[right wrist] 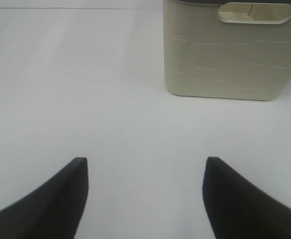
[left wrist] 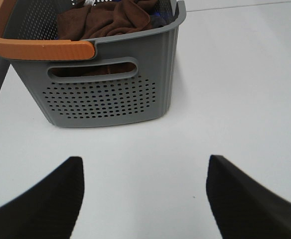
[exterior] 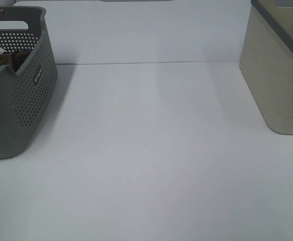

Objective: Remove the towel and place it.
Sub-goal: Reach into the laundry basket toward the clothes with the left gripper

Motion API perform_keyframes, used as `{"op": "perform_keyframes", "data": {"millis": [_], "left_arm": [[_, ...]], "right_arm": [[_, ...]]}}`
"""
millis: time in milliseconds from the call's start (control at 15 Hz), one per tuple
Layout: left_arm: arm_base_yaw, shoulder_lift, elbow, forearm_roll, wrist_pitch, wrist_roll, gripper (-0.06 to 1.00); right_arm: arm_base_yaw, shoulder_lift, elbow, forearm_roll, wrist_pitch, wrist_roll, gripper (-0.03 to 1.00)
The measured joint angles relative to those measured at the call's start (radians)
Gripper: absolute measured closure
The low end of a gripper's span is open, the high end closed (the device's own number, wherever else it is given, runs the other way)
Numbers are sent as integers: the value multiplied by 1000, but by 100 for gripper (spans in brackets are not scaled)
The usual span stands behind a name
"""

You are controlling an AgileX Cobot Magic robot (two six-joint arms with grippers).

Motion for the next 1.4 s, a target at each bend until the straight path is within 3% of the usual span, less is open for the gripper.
{"op": "perform_keyframes", "data": {"millis": [1400], "left_arm": [[0, 0, 0, 0, 0, 0, 28]], "right_arm": [[0, 0, 0, 0, 0, 0, 34]]}}
